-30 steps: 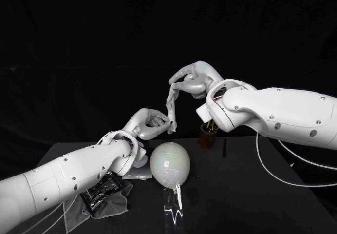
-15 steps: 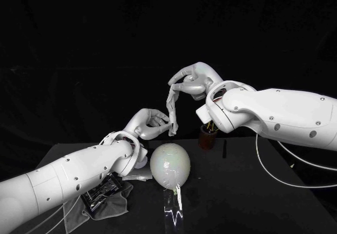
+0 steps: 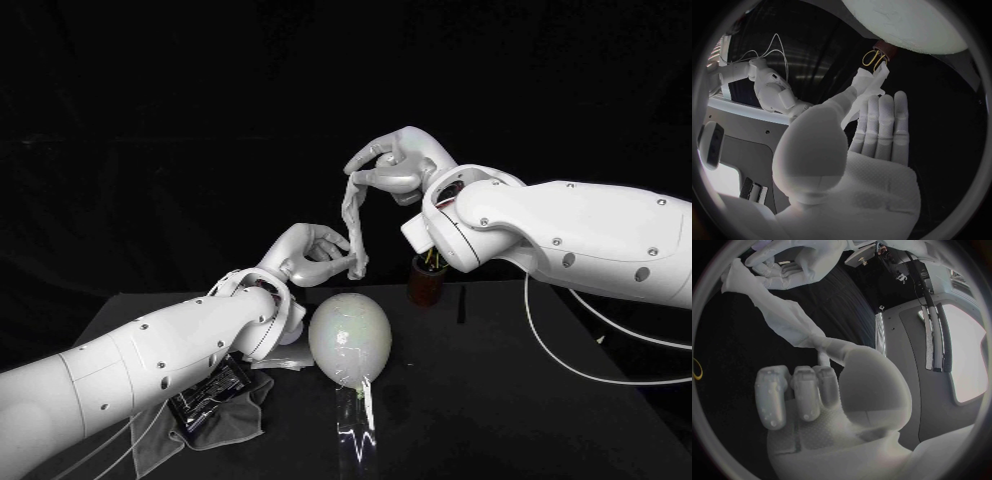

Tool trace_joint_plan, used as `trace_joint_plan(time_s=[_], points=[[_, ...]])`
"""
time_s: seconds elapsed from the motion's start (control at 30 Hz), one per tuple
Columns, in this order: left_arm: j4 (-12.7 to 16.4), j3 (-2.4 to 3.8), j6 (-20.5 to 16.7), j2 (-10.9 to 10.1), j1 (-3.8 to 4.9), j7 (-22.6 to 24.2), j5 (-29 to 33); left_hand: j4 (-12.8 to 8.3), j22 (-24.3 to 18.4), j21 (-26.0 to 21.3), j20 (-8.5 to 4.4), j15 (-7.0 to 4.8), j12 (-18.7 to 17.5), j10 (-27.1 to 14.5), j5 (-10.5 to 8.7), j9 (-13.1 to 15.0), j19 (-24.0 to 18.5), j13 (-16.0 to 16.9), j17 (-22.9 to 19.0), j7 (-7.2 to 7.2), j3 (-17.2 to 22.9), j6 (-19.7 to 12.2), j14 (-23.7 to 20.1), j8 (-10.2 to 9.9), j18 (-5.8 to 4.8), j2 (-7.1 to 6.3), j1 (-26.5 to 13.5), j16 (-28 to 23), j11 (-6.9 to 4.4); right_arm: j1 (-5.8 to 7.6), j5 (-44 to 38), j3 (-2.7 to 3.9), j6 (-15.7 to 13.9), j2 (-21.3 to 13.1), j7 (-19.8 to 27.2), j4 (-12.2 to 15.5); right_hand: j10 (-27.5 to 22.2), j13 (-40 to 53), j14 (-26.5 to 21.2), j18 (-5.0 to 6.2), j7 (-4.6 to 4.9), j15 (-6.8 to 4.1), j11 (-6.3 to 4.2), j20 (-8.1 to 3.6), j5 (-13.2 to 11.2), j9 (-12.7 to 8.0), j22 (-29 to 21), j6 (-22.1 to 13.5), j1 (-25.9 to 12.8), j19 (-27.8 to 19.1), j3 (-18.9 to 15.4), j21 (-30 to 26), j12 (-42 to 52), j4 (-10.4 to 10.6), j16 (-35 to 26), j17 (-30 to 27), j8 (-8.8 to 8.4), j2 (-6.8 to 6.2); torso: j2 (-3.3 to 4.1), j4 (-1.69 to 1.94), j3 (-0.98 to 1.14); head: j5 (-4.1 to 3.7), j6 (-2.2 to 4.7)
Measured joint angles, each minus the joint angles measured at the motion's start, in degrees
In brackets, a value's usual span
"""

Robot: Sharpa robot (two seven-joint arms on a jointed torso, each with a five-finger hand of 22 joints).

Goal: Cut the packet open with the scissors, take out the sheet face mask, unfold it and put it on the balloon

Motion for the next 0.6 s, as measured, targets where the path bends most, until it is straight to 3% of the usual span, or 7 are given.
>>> trace_joint_plan(time_s=[0.47, 0.6], points=[[-0.87, -0.01, 0.35, 0.55, 0.0, -1.19, -0.68, 0.24, -0.03, -0.03, 0.0, -0.22, 1.51, -0.08, 0.0, 0.07, 0.0, 0.76, 0.27, -0.21, -0.55, -0.2, 0.23, 0.77, 0.62, 0.0, 0.0, 0.99, 0.08, -0.03, 0.54, 0.0, 0.02, 0.16, 0.34, 0.11, 0.0, 0.01, 0.0, 0.0, -0.04, 0.0, 0.0, 0.01, 0.0, -0.05, 0.0, -0.04, 0.0, -0.01, 0.0, -0.05, -0.11, 0.0, 0.13, 0.02, -0.07, 0.0, 0.03, 0.01, -0.02, -0.02, 0.15], [-0.96, -0.01, 0.36, 0.61, 0.0, -1.4, -0.8, 0.21, -0.03, 0.36, -0.2, -0.44, 2.06, -0.21, 0.0, 0.2, 0.65, 1.0, 0.34, -0.22, -0.52, -0.2, 0.47, 1.34, 0.62, 1.37, 1.37, 1.56, -0.05, -0.03, 0.67, 0.0, 0.02, 0.16, 0.42, 0.17, 0.0, -0.01, 0.0, 0.0, -0.1, 0.0, 0.0, 0.01, 0.0, -0.05, -0.01, -0.11, 0.0, -0.01, 0.0, -0.06, -0.19, 0.0, 0.1, 0.05, 0.09, 0.0, 0.02, 0.01, -0.02, 0.0, 0.16]])
